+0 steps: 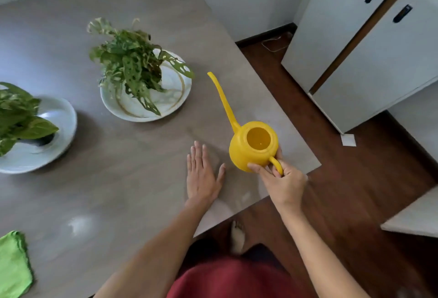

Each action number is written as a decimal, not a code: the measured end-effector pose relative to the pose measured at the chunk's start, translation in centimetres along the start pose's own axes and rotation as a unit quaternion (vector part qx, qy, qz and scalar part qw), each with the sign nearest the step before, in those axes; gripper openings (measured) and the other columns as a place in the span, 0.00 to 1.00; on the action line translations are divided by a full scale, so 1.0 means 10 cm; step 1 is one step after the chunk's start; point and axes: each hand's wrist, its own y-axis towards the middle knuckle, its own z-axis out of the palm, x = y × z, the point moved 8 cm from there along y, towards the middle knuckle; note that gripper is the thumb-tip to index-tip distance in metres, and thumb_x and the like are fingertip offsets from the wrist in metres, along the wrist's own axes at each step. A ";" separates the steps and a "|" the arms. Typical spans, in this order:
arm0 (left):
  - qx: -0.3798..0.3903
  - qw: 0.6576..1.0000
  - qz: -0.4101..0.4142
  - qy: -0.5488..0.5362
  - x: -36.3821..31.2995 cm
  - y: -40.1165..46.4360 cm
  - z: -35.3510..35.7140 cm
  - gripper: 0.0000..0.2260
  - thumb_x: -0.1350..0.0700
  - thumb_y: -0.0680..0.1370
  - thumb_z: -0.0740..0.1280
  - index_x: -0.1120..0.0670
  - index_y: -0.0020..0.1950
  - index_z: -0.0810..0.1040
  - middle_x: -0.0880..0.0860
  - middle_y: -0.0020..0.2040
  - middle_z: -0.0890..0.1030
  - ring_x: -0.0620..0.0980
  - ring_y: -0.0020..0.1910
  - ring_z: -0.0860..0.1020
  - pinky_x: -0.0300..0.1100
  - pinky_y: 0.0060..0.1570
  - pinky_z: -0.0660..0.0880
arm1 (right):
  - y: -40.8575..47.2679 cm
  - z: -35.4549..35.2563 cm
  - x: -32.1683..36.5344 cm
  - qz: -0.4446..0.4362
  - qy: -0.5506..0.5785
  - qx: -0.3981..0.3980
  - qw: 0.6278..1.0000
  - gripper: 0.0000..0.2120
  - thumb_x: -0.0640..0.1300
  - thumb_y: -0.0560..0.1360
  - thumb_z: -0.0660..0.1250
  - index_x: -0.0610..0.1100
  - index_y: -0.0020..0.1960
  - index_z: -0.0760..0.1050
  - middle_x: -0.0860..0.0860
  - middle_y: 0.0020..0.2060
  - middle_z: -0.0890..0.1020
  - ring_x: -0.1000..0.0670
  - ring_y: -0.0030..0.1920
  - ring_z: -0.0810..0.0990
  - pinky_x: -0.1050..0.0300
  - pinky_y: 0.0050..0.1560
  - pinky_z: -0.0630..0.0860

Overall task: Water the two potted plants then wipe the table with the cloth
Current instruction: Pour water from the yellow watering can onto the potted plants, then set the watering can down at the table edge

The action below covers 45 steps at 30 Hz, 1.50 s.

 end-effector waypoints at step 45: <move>0.031 0.998 0.017 0.048 -0.24 0.04 0.23 0.38 0.34 0.80 0.49 0.58 0.82 0.49 0.56 0.83 0.48 0.51 0.81 0.44 0.44 0.78 0.39 | 0.39 -0.63 -0.10 -0.072 -0.208 -0.027 0.975 0.35 0.68 0.72 0.66 0.43 0.68 0.71 0.40 0.73 0.71 0.38 0.77 0.60 0.38 0.74 0.63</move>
